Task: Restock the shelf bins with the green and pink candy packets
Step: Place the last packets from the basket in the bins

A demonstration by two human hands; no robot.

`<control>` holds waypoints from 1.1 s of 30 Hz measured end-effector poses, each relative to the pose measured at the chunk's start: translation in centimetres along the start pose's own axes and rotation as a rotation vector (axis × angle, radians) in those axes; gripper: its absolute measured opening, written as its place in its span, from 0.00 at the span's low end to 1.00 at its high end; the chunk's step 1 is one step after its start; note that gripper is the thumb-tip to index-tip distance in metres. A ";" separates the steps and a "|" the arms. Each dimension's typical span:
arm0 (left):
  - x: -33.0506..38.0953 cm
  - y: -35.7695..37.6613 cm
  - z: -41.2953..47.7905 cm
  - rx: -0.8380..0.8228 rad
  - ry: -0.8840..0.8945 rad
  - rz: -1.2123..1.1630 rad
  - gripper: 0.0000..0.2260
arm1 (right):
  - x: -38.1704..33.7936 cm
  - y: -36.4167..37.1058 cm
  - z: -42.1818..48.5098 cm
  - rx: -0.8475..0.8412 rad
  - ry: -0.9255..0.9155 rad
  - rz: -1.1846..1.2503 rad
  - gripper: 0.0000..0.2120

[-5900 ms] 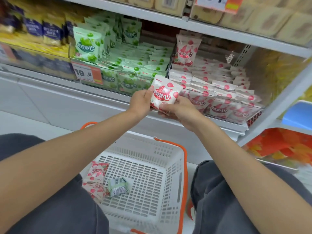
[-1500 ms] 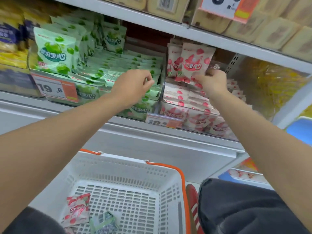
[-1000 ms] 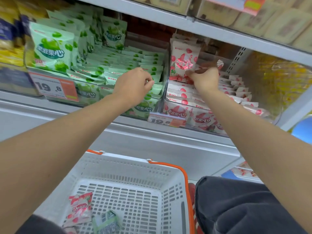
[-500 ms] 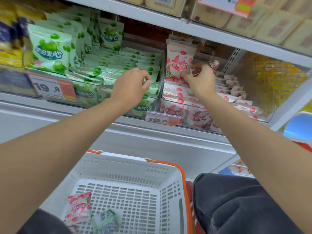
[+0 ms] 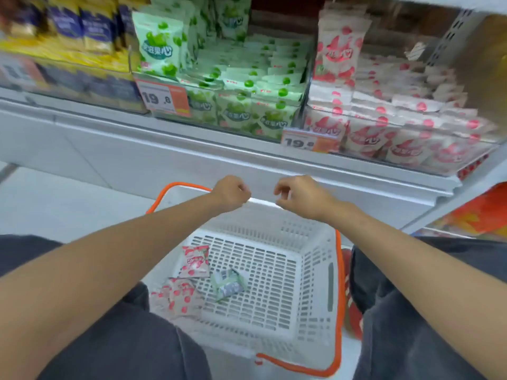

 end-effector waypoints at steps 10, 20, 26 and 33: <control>-19.8 1.2 -1.8 -0.495 -0.527 0.779 0.14 | -1.5 10.0 -2.2 -0.628 -0.168 -0.353 0.14; -29.8 2.7 -1.6 -0.457 -0.653 0.799 0.26 | -2.5 12.9 -2.0 -0.668 -0.210 -0.348 0.11; -24.9 2.8 -2.5 -0.421 -0.576 0.870 0.21 | -2.1 12.9 -2.9 -0.708 -0.162 -0.283 0.15; -14.9 3.8 -2.9 -0.462 -0.611 0.745 0.24 | -0.4 9.6 -3.8 -0.716 0.005 -0.172 0.17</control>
Point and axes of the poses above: each hand's wrist, its own z-axis towards the middle knuckle, its own y-axis out of the palm, x = y × z, the point moved 1 cm from there along z, towards the middle knuckle, and after that the axes turned 15 degrees about -z, right-handed, at the moved point
